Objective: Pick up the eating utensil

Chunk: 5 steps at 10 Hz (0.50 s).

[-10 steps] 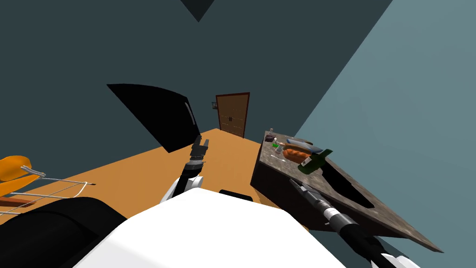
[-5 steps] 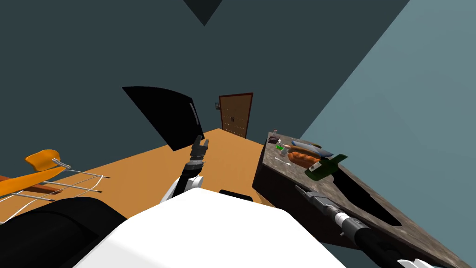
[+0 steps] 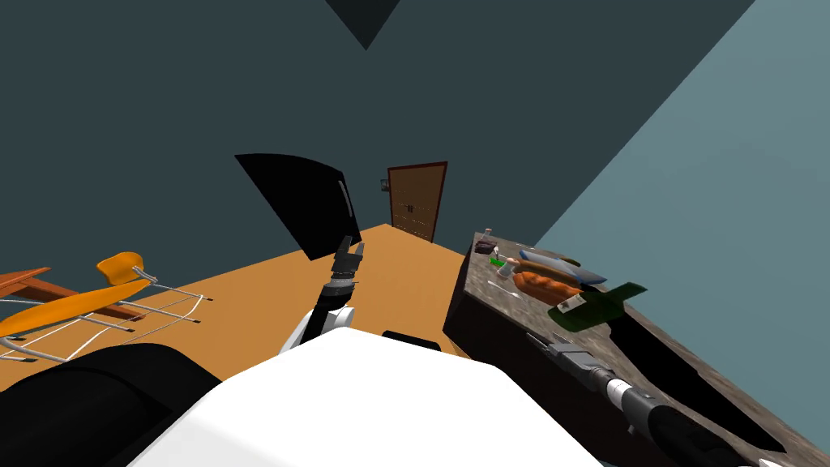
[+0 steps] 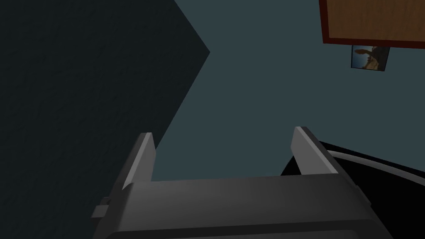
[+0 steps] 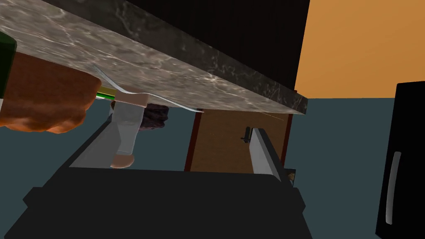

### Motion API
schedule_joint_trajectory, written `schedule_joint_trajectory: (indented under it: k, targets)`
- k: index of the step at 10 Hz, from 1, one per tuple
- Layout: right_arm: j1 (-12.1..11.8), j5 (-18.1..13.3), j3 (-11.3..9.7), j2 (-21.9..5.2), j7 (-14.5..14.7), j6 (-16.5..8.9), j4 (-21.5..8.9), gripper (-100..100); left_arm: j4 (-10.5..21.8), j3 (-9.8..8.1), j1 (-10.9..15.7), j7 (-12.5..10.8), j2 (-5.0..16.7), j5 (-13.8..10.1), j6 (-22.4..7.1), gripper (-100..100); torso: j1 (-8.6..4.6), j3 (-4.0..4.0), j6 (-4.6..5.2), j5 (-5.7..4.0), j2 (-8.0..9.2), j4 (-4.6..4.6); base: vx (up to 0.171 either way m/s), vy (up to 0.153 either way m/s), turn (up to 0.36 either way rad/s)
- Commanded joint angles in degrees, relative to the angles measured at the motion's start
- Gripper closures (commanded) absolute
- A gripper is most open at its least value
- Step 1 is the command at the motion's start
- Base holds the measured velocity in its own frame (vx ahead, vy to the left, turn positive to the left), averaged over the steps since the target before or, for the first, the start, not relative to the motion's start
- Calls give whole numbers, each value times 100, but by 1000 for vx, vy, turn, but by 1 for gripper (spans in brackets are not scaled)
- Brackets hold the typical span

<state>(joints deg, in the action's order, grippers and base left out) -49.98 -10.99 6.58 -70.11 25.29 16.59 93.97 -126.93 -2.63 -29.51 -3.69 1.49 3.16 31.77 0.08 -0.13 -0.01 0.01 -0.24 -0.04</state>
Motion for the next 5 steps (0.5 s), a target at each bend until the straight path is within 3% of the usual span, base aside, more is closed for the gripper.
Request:
schedule_joint_trajectory:
  k: [1,2,4,5]
  targets:
    - [-37,-164,-59,-286,57,115,-286,-100,0,0,0,0,0,0,0,0,0,0,0,0,0,0,61,27,133]
    - [-37,-164,-59,-286,57,115,-296,-100,0,0,0,0,0,0,0,0,2,-2,-2,0,-3,-1,46,20,88]
    - [-147,-450,-149,-666,142,260,-667,-100,0,0,0,0,0,0,0,0,1,-1,-2,1,-2,0,75,23,180]
    - [-147,-450,-149,-725,142,260,-690,-100,0,0,0,0,0,0,0,0,4,-8,-4,1,-14,-3,77,21,89]
